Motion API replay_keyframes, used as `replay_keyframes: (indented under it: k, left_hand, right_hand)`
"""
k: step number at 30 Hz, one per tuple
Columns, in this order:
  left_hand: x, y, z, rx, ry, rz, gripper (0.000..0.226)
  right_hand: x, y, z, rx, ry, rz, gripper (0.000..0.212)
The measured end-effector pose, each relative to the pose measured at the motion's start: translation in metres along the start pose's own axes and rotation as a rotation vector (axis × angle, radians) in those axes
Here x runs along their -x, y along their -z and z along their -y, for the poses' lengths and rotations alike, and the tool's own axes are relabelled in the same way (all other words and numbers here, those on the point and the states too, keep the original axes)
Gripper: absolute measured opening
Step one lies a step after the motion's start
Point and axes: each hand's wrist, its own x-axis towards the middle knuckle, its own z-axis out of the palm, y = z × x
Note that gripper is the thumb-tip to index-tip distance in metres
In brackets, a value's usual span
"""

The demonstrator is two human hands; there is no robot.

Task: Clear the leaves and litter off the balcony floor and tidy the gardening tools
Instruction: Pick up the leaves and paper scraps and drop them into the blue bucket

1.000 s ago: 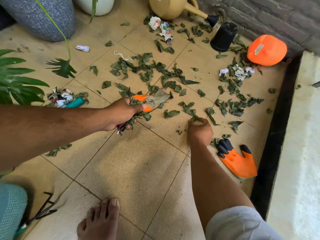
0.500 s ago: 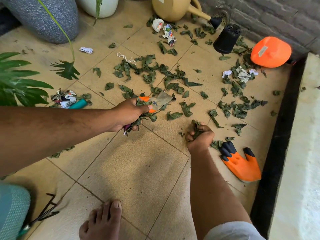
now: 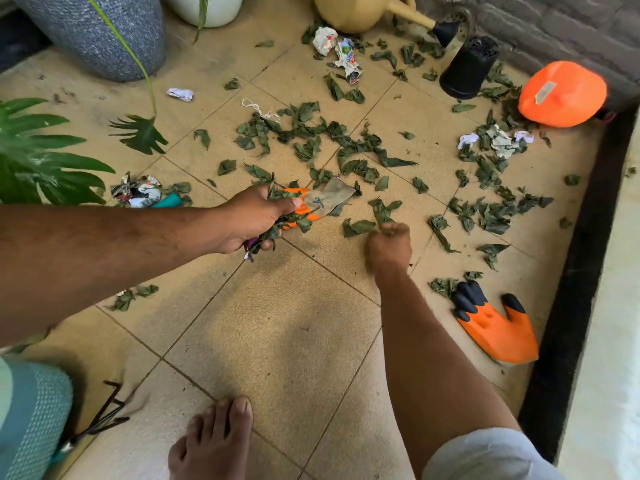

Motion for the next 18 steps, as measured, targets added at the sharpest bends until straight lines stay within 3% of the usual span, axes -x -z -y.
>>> replay_keyframes:
  k: [3,6,10,12,13,17,18]
  left_hand:
    - [0.002,-0.001,-0.004,0.006,-0.006,-0.006,0.021]
    - [0.003,0.001,-0.005,0.009,-0.002,-0.018,0.022]
    - [0.002,0.006,-0.001,-0.004,0.006,-0.03,0.032]
    - [0.001,0.008,0.004,-0.003,0.006,-0.024,0.037]
    - [0.0,0.009,0.006,0.003,0.009,-0.018,0.038]
    - [-0.003,0.013,0.012,0.022,0.009,0.008,0.039]
    - [-0.003,0.013,0.012,0.023,0.01,0.007,0.038]
  right_hand:
    - [0.005,-0.012,-0.005,0.401,0.294,0.038,0.048]
    - [0.016,-0.018,-0.011,0.728,0.423,0.048,0.04]
    - [0.022,-0.023,-0.018,0.749,0.5,-0.036,0.027]
    - [0.021,-0.023,-0.021,0.515,0.459,-0.078,0.031]
    - [0.02,-0.021,-0.02,0.286,0.388,-0.087,0.029]
    - [0.0,0.004,-0.021,-0.43,0.055,-0.113,0.006]
    - [-0.006,0.011,-0.019,-0.553,0.015,-0.11,0.02]
